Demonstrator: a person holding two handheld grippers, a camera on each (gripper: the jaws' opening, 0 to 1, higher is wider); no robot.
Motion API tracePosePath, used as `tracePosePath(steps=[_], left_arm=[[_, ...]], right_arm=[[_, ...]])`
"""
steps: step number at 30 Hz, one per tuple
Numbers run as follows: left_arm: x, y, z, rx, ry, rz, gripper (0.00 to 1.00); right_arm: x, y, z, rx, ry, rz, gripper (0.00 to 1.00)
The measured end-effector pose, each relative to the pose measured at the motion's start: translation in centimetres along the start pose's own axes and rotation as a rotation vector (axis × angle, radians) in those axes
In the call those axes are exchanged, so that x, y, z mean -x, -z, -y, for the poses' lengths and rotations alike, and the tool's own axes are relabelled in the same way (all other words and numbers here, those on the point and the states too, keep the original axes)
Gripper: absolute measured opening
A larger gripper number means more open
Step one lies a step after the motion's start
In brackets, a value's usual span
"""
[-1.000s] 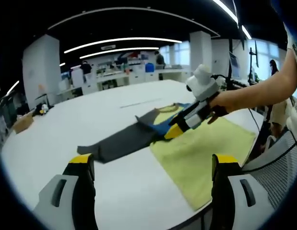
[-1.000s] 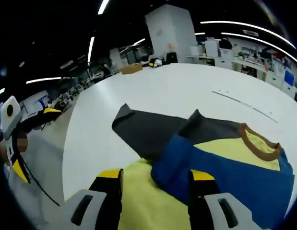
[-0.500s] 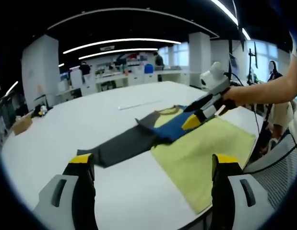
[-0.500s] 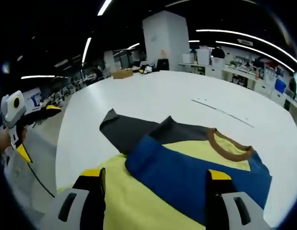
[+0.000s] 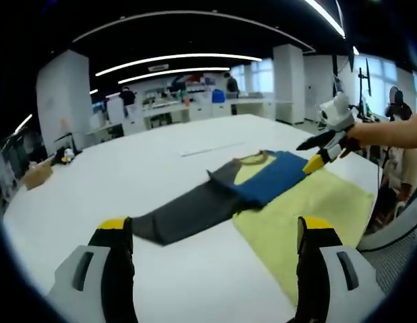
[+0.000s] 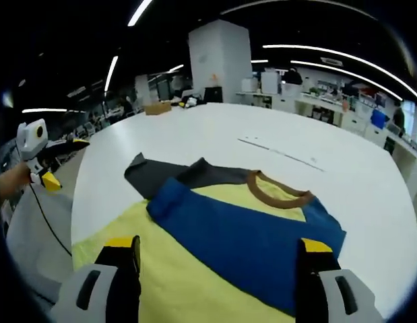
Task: Fold the garment on the visible template until the final outline fits inside the template.
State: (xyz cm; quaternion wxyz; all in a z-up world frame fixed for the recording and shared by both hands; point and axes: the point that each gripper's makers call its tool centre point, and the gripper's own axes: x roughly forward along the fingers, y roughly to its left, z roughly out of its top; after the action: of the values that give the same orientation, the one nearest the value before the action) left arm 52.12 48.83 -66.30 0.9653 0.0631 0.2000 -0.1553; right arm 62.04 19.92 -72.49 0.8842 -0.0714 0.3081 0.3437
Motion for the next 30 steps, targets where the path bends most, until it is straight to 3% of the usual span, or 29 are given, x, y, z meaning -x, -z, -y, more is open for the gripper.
tracePosePath(steps=[8,16,21,30], left_arm=[[-2.4,-0.2,-2.8,-0.020,-0.046,-0.018,0.90],[-5.1,-0.1,-5.3,-0.018,-0.098,-0.037,0.75],[-7.1,0.5,-6.4,-0.022,-0.129,-0.063,0.65],[-9.9,2.6,-7.8,-0.041,-0.192,-0.147,0.46]], right_arm=[[1.3,1.5,1.8,-0.008,0.017,0.002,0.93],[2.4,3.2,4.4,-0.032,0.061,-0.008,0.90],[3.2,4.5,5.9,-0.042,0.093,-0.024,0.87],[4.1,4.6,6.7,-0.035,0.115,-0.001,0.88]])
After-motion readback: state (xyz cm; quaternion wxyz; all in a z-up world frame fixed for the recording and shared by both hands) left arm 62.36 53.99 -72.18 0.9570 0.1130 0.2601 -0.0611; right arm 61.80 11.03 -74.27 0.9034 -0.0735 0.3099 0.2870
